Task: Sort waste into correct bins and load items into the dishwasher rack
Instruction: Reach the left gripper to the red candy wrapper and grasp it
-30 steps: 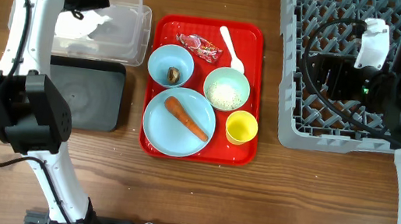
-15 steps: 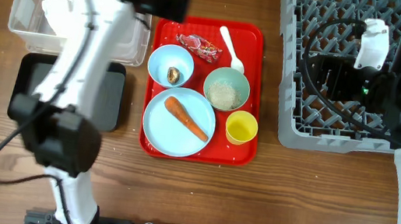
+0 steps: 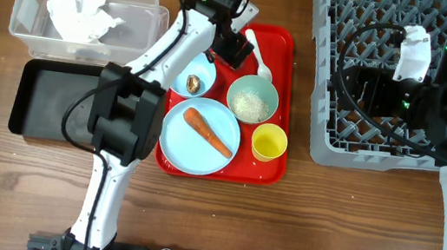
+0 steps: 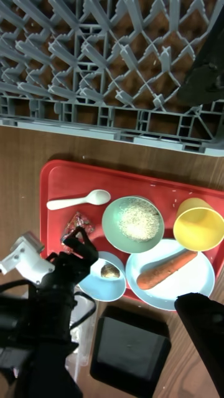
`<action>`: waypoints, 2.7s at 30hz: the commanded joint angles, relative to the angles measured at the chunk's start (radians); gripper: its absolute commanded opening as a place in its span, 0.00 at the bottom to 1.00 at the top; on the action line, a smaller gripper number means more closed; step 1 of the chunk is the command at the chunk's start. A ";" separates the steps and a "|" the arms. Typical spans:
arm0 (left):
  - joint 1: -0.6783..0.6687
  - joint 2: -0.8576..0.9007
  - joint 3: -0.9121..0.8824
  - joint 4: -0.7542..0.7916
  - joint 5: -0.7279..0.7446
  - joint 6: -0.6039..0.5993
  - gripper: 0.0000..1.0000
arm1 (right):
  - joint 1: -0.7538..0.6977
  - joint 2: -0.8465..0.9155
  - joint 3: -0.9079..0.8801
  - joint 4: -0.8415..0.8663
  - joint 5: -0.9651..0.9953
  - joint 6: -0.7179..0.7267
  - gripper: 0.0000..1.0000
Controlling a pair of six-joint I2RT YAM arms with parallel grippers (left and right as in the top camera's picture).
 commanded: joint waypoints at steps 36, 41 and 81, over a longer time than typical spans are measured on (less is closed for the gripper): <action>-0.002 0.162 0.000 0.090 0.013 0.054 0.04 | -0.003 0.008 0.015 -0.004 -0.016 0.003 1.00; -0.002 0.141 0.007 0.096 -0.043 0.054 0.06 | -0.003 0.008 0.015 -0.003 -0.016 0.003 1.00; 0.013 0.196 0.004 0.003 -0.013 0.016 0.22 | -0.003 0.008 0.015 -0.008 -0.016 0.003 1.00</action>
